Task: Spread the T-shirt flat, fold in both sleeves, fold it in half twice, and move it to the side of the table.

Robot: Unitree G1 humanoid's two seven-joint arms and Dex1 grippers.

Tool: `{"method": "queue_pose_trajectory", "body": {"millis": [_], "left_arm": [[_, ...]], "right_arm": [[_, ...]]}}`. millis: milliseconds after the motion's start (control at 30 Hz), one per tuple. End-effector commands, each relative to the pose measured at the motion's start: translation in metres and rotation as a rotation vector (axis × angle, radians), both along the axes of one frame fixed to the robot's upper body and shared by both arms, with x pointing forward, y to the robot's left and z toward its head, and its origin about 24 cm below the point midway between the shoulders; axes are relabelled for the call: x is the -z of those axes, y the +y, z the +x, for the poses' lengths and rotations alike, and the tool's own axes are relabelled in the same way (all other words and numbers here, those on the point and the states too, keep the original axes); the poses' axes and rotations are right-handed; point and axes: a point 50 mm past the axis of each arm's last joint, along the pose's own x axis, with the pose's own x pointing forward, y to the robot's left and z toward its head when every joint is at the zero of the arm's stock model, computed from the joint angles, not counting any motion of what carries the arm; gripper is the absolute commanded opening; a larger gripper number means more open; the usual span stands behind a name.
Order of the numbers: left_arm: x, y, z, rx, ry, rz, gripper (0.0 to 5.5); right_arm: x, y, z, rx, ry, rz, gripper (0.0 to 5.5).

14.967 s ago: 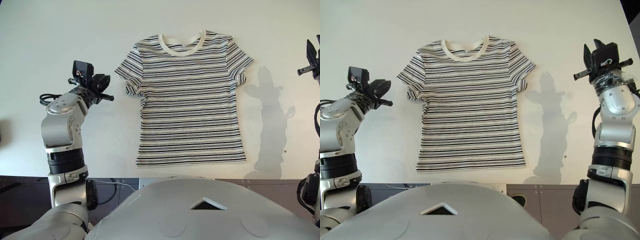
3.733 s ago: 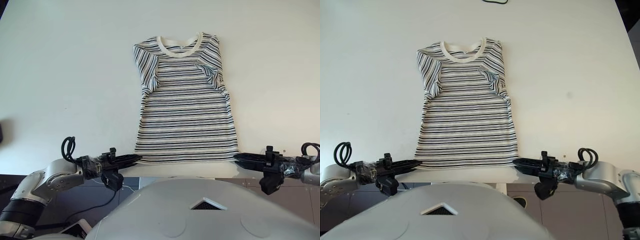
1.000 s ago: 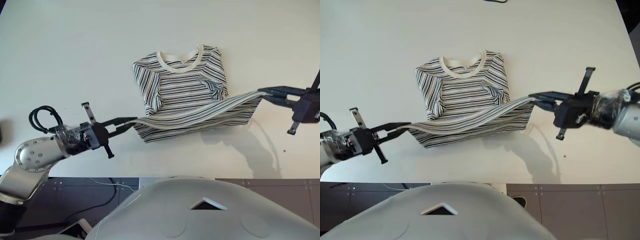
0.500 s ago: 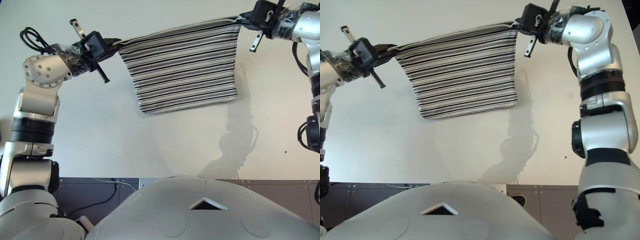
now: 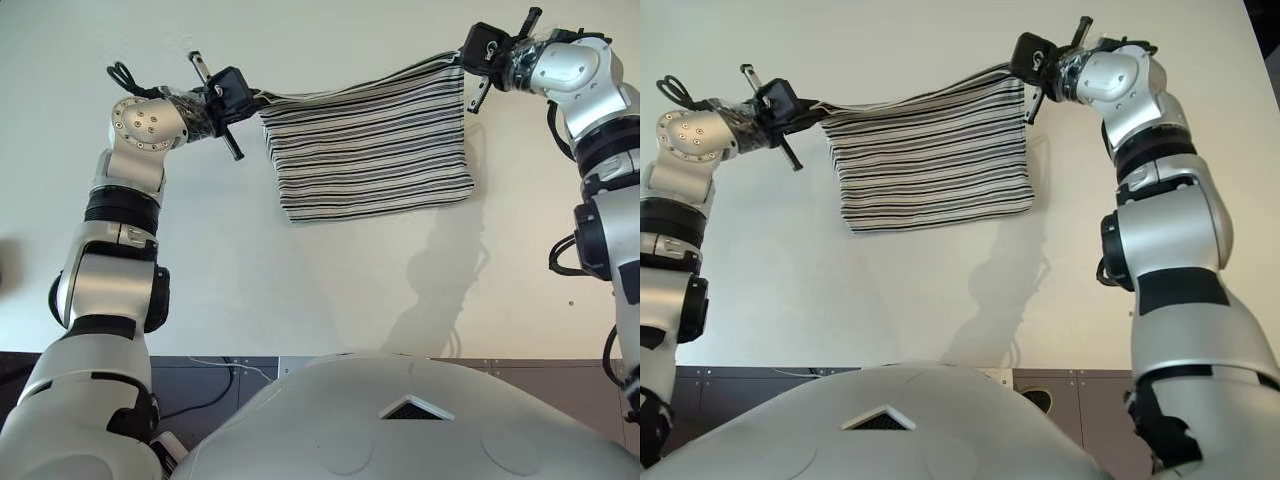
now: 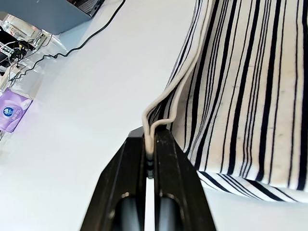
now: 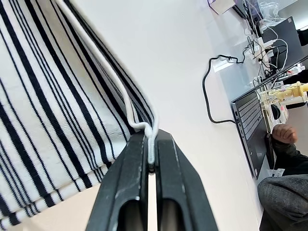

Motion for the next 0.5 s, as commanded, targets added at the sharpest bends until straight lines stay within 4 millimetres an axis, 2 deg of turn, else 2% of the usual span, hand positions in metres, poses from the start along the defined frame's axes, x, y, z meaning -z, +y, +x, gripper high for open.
{"method": "queue_pose_trajectory", "body": {"millis": [33, 233, 400, 500], "left_arm": [[-0.006, 0.005, 0.006, -0.034, 0.001, 0.008, 0.10], [-0.001, 0.010, 0.007, -0.062, 0.035, 0.047, 0.10], [0.015, -0.008, 0.007, -0.057, 0.064, 0.041, 0.10], [0.021, -0.012, 0.008, -0.088, 0.060, 0.041, 0.66]], "right_arm": [[-0.008, 0.001, 0.005, 0.022, -0.036, -0.024, 0.13], [-0.005, 0.003, 0.006, 0.042, -0.051, -0.042, 0.13], [0.009, 0.007, 0.003, 0.057, -0.033, -0.038, 0.13], [0.013, 0.015, 0.001, 0.051, -0.035, -0.015, 0.69]]}}
